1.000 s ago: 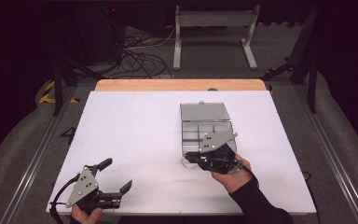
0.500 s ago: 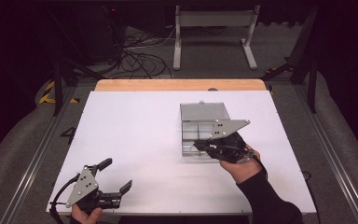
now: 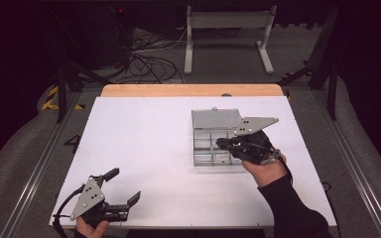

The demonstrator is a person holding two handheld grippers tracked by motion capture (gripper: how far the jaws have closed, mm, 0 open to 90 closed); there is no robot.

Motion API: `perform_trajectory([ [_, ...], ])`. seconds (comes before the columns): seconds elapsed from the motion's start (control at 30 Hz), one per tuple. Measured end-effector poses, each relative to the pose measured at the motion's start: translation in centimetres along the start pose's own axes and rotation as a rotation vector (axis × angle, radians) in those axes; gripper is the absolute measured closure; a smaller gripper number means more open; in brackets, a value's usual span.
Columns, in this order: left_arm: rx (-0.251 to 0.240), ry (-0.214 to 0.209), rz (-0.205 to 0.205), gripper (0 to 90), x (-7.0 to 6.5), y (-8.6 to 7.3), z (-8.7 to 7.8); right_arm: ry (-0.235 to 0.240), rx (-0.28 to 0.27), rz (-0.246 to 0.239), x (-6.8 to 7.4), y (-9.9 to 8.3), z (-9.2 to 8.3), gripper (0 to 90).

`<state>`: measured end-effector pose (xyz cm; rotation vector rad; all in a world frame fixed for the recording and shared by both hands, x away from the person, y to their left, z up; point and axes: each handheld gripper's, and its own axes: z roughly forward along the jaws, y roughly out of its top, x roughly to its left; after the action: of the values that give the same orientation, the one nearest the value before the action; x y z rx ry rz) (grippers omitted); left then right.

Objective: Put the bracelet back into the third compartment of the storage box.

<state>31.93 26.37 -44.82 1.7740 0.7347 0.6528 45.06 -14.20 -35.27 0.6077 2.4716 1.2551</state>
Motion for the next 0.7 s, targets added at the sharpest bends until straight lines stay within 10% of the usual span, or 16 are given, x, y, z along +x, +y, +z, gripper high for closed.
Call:
perform_trajectory([
  [0.7,0.003,0.0,-0.001,7.1,0.0,0.0,0.0,-0.104,0.006,0.096,-4.1,-1.0,-1.1,86.2],
])
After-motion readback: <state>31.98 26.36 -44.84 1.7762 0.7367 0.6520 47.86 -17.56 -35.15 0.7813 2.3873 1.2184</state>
